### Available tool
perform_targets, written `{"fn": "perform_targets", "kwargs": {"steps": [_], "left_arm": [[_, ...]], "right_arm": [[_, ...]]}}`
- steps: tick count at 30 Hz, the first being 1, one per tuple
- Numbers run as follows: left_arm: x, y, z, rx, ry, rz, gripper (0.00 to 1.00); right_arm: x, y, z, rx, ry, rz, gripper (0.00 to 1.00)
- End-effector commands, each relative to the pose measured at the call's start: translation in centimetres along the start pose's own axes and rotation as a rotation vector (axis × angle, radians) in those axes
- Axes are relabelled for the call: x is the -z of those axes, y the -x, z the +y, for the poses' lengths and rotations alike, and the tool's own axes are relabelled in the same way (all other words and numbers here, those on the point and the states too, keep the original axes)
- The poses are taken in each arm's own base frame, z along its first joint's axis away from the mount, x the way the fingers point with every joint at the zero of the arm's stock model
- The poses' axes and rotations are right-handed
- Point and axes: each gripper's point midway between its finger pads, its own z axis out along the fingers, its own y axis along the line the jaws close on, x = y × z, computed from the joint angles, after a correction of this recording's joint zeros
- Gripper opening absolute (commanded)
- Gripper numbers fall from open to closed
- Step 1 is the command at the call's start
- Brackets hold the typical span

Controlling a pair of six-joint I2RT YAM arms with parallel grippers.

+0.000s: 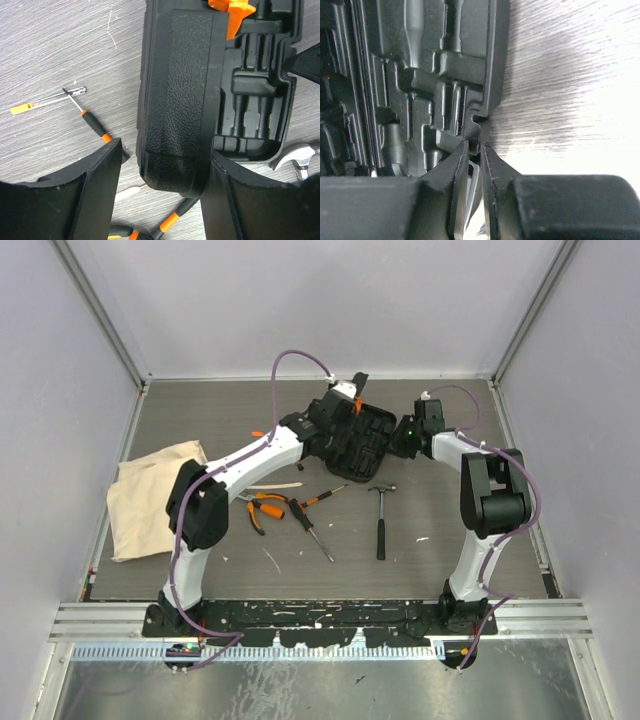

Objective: Sort the tools into containers
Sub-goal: Open the storage box at the center of the board.

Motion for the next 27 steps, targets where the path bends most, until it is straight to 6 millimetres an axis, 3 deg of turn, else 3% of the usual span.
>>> {"fn": "perform_targets", "kwargs": {"steps": [1,6,16,27], "left_arm": [[2.6,3.5,2.0,0.091,-0.025,-0.077,0.61],[2.5,3.8,3.3,0.121,-0.024,-0.077,0.62],[2.1,4.2,6.5,0.153,0.009,-0.074,0.81],[2.0,3.3,11.4,0.2,0.078,-0.052,0.82]], "right_arm": [[-0.5,1.6,-0.1,0.038,-0.03,-0.047,0.19],[-1.1,1.3,-0.5,0.035,-0.036,-0.036,0.15],[-0.7,2.1,-1.3,0.038,-0.057,-0.057,0.14],[-0.2,2.9,-3.1,0.032,-0.092,-0.063,0.14]]}}
